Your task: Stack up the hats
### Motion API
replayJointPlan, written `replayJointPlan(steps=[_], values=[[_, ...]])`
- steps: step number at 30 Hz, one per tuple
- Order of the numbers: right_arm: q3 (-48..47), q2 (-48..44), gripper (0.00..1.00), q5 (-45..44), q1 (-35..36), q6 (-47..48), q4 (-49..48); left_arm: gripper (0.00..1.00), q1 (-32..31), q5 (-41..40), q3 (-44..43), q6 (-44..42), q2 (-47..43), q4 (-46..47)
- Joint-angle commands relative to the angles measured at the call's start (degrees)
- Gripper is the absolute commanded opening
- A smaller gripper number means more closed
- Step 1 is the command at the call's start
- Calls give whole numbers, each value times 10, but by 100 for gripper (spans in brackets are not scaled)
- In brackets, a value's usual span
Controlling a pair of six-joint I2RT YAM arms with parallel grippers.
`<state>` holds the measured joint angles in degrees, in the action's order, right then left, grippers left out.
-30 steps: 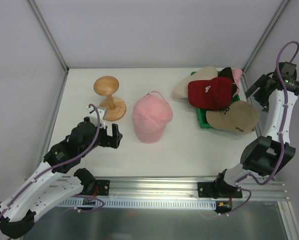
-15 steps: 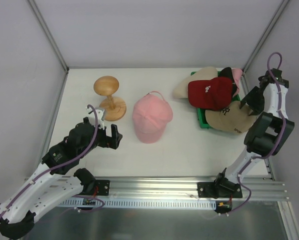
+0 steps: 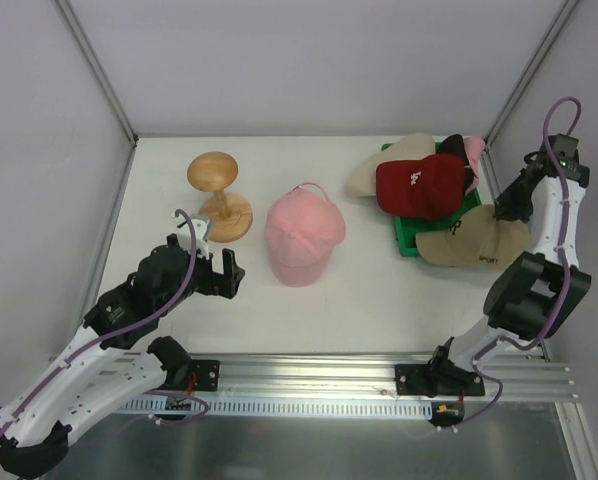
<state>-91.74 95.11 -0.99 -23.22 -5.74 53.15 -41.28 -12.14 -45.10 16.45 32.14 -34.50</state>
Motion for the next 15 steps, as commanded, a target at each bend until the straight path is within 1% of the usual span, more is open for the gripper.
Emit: replayJointPlan(steps=[1, 4, 9, 13, 15], values=[[-5, -70, 0, 4, -2, 9, 18, 99, -3, 9, -4, -11, 2, 15], [-17, -111, 0, 39, -2, 11, 33, 99, -3, 10, -4, -11, 6, 15], [-57, -176, 0, 71, 7, 16, 68, 99, -3, 12, -3, -10, 6, 16], [-120, -200, 0, 131, 26, 18, 91, 99, -3, 12, -2, -6, 5, 15], [-170, -200, 0, 157, 40, 14, 100, 99, -3, 9, -3, -5, 5, 17]])
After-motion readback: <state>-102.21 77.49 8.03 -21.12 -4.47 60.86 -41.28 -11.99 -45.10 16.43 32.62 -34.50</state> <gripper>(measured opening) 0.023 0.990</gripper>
